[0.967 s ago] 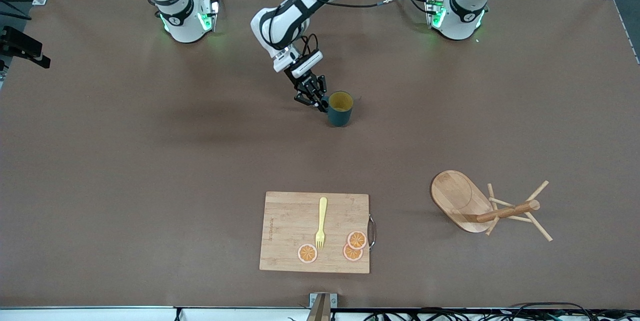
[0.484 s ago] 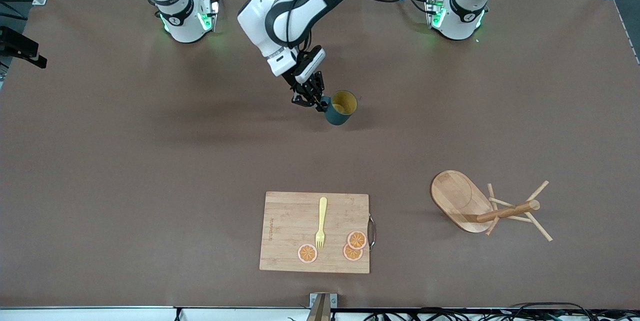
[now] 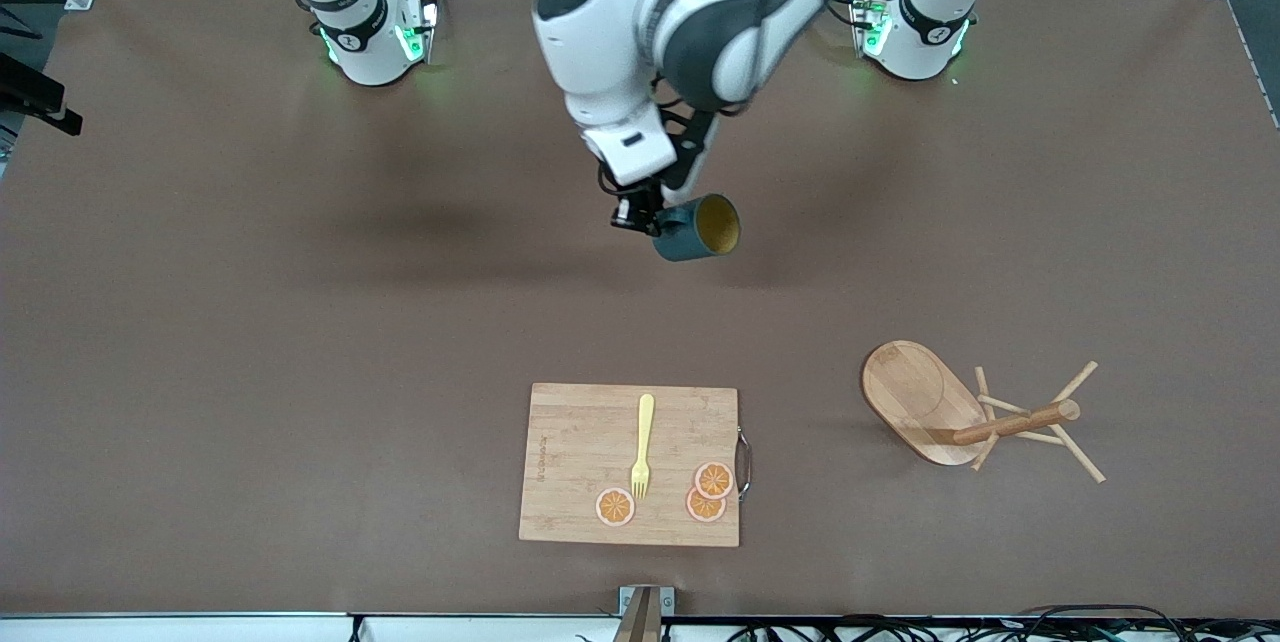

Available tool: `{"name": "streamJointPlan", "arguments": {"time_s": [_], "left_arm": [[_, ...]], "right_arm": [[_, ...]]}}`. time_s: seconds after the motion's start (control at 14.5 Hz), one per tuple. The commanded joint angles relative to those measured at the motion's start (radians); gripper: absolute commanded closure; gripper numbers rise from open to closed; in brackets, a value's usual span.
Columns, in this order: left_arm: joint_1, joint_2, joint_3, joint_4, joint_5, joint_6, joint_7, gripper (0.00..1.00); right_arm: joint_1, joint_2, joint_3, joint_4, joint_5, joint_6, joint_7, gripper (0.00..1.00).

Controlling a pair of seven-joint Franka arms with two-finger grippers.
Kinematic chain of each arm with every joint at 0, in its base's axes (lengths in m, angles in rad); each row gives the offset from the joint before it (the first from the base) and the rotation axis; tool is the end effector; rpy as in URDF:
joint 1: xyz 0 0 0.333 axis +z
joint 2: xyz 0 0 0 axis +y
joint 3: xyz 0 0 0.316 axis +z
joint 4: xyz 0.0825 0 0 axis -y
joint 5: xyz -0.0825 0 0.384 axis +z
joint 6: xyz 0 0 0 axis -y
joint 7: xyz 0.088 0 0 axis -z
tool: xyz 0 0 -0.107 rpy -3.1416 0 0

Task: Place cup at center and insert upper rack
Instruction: 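Lift the mug with the left gripper toward the wooden mug tree, then hook the mug handle onto a mug tree branch with the left gripper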

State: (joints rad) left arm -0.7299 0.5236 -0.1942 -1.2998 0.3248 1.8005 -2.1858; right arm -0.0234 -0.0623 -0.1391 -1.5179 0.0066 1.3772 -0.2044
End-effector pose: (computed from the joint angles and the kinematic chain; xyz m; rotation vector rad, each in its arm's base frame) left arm 0.4704 -0.5299 0.4472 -2.5544 -1.7667 -0.3410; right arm 0.5071 -0.0851 0.6657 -3.1094 -0.0677 0.1166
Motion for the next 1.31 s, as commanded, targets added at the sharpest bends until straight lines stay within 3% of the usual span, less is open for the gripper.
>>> {"name": "streamJointPlan", "arguments": {"time_s": [0.0, 0.41, 0.62, 0.83, 1.04, 1.24], "left_arm": [[0.104, -0.062, -0.01, -0.029, -0.143, 0.028, 0.122, 0.94], [0.395, -0.145, -0.01, -0.03, -0.537, 0.025, 0.46, 0.94], [0.512, -0.149, -0.008, -0.035, -0.657, 0.016, 0.578, 0.94], [0.656, -0.134, -0.007, -0.035, -0.876, 0.016, 0.737, 0.94], [0.736, -0.113, -0.007, -0.046, -0.951, -0.004, 0.84, 0.94], [0.815, -0.085, -0.007, -0.052, -1.096, -0.042, 0.86, 0.94]], "right_arm": [[-0.032, -0.016, 0.012, -0.022, 0.007, 0.016, -0.039, 0.0], [-0.024, -0.016, 0.013, -0.021, 0.007, 0.028, -0.041, 0.0], [-0.021, -0.016, 0.018, -0.022, 0.006, 0.023, -0.041, 0.0], [-0.023, -0.017, 0.016, -0.028, 0.006, 0.016, -0.041, 0.0], [-0.013, -0.024, 0.023, -0.025, 0.006, -0.003, -0.027, 0.0], [-0.003, -0.025, 0.036, -0.018, 0.006, -0.015, -0.026, 0.0]]}}
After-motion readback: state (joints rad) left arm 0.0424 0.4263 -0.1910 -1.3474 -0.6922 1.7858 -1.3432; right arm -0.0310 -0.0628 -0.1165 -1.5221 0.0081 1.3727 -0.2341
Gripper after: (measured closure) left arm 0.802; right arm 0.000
